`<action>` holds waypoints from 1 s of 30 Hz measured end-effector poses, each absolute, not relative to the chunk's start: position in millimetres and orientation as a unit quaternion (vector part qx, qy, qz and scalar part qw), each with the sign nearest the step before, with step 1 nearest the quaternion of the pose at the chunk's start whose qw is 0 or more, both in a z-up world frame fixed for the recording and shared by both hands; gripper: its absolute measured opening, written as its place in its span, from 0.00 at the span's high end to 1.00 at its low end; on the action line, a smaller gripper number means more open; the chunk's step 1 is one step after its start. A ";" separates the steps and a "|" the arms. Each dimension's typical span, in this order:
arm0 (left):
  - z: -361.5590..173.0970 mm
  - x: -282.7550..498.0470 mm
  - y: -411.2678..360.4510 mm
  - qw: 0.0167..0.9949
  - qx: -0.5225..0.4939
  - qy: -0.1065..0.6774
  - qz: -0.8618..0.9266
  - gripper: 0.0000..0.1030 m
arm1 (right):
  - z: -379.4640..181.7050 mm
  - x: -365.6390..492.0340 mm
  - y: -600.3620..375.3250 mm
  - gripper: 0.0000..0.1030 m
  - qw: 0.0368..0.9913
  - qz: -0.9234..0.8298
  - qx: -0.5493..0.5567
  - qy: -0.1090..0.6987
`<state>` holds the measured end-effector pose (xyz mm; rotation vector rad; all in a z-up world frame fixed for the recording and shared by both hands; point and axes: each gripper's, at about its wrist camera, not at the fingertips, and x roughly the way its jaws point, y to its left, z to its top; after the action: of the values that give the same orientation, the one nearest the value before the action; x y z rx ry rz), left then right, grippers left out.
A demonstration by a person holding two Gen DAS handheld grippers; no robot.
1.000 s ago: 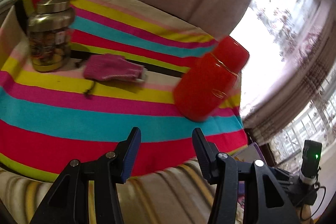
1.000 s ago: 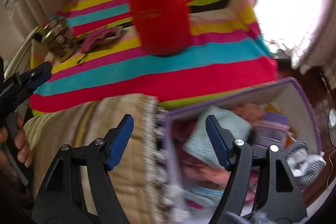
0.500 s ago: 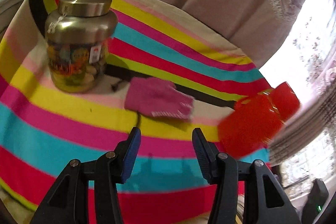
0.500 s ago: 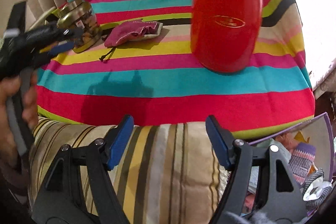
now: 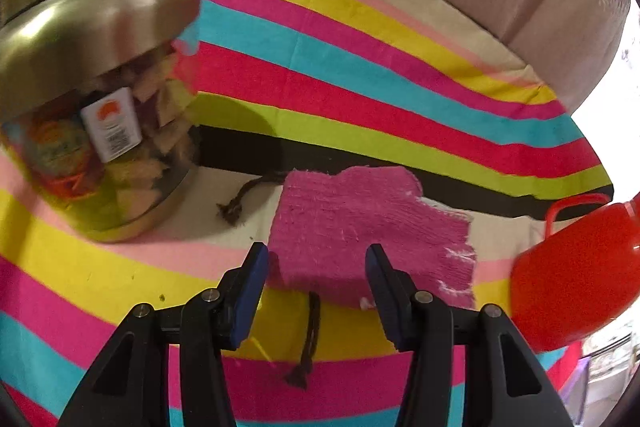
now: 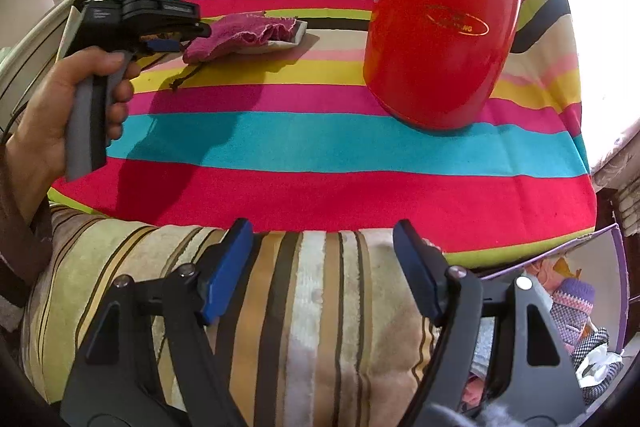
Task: Organize soft objects
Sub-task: 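Grasp the pink knit glove with the left tool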
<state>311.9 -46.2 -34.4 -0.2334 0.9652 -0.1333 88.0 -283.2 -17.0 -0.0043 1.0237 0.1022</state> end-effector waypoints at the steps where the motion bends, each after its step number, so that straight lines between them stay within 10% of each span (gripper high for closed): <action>1: -37.5 314.3 -47.8 0.876 -0.106 0.466 -0.062 0.50 | -17.6 88.9 -283.2 0.26 0.870 0.049 -0.002 0.491; 18: -42.6 305.7 -64.2 0.891 -0.028 0.446 -0.073 1.00 | -19.1 92.4 -276.8 0.25 0.866 0.036 -0.020 0.498; 30: -15.1 272.2 -41.4 0.902 -0.061 0.418 -0.087 0.99 | -21.2 94.0 -274.4 0.24 0.866 0.029 -0.034 0.498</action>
<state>272.2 -41.4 -15.1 -0.1271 0.8637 -0.1802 94.0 -274.4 -21.2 -0.0719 1.0430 0.0605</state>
